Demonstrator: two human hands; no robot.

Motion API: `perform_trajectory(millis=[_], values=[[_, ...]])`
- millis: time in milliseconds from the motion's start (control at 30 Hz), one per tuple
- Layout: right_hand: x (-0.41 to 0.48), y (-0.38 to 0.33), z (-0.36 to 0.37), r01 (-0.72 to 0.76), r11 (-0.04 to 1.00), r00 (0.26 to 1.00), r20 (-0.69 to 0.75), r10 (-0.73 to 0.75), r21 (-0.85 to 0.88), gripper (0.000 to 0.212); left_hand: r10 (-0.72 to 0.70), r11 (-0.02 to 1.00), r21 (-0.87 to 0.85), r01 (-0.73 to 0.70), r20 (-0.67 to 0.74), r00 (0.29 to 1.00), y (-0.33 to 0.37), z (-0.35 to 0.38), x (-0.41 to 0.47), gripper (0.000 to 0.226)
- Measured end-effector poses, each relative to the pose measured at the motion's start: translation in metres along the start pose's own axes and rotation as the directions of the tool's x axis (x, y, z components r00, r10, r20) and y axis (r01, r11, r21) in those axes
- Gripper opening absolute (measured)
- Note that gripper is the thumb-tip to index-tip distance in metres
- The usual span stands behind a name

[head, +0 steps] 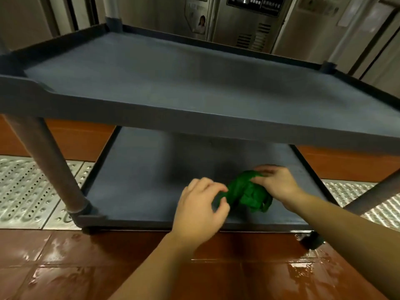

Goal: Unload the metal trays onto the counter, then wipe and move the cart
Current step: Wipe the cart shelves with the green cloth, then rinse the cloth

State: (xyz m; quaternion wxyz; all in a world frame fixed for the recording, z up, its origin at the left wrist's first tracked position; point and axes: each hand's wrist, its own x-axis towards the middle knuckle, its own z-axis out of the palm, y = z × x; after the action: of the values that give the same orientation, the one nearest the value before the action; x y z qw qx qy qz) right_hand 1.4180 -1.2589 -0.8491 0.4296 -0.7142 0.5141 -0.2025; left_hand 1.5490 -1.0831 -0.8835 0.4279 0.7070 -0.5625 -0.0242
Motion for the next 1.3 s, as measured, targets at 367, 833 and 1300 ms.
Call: perform_trajectory(millis=[367, 833, 1300], values=[[0.001, 0.057, 0.099, 0.127, 0.758, 0.972, 0.233, 0.034, -0.64, 0.082, -0.491, 0.846, 0.353, 0.4, 0.221, 0.843, -0.081, -0.027, -0.044, 0.046], [-0.006, 0.023, 0.199, 0.178, 0.813, 0.984, 0.104, -0.144, -0.554, 0.062, -0.628, 0.751, 0.458, 0.475, 0.276, 0.727, -0.112, -0.048, -0.07, 0.057], [-0.013, -0.007, 0.24, 0.636, 0.405, 0.771, 0.565, -0.295, -0.657, 0.061, -0.641, 0.728, 0.523, 0.443, 0.29, 0.71, -0.104, -0.03, -0.065, 0.059]])
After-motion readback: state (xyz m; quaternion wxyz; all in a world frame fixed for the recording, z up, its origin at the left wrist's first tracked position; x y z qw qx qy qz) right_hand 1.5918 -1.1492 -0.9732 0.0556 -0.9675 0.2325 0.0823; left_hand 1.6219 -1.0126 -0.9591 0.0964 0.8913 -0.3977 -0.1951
